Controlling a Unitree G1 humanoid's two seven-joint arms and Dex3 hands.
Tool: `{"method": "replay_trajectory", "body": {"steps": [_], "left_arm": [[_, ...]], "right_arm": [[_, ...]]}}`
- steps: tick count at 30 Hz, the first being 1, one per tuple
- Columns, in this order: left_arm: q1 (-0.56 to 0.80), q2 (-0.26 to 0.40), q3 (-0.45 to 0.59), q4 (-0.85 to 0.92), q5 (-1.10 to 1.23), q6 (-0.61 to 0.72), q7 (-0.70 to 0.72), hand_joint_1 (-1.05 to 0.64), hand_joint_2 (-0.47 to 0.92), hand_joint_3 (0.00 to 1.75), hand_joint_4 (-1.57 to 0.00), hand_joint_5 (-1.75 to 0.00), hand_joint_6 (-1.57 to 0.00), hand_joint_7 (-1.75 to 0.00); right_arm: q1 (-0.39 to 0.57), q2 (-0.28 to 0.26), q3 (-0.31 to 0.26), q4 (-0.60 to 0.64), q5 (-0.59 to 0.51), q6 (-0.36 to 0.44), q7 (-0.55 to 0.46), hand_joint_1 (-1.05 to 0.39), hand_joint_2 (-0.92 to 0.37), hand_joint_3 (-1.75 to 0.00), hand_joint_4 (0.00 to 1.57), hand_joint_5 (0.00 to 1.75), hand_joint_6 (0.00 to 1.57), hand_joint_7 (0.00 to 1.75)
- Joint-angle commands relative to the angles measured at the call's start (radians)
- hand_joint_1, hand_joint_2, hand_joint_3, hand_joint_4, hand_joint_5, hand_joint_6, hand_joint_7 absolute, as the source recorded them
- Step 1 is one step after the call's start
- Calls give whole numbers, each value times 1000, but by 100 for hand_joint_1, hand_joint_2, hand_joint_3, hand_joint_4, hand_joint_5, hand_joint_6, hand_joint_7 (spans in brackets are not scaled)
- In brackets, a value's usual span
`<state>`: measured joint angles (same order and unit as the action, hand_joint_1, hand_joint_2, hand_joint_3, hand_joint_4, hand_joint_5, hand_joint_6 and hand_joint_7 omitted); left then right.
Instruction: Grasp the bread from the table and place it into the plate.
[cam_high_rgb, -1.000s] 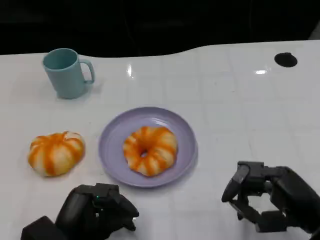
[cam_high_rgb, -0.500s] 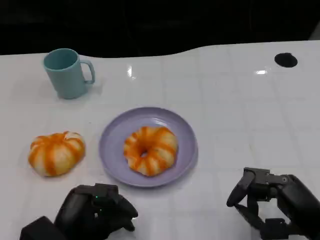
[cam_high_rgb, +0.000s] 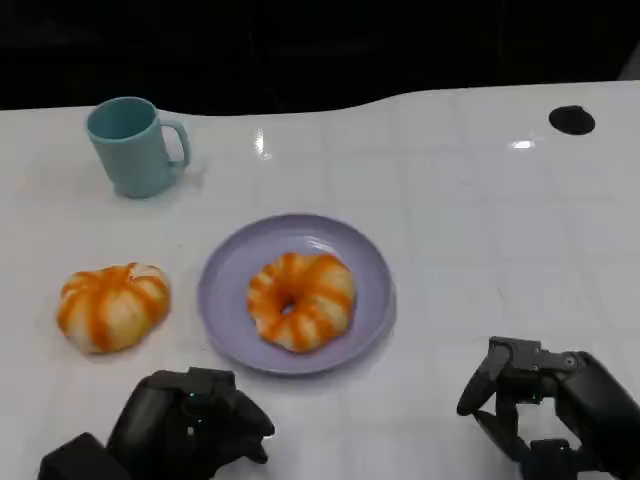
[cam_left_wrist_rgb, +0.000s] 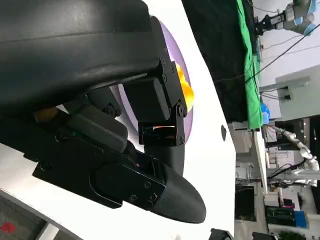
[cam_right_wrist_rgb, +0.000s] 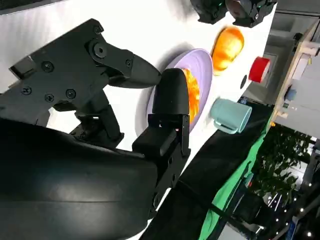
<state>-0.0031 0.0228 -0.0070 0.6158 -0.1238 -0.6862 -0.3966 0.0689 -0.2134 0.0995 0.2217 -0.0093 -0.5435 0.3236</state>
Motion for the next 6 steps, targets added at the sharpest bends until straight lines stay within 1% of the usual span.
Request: {"method": "replay_trajectory", "body": {"steps": [1,6], "left_arm": [[10,15,7,-7,-4,-6,-5,-105,90,0,-119,-103,-131,-69],[12,17,6,-10,-1,-5,-2,-105,90,0,-119,-102,-131,-69]], "right_arm": [[-2,-7,-5,-4,-5,1,-2,-21,-52,-106,84,175,76,135],[-12,-7,-9,10,1,-26,0,-20,-52,-106,83,175,77,135]]}}
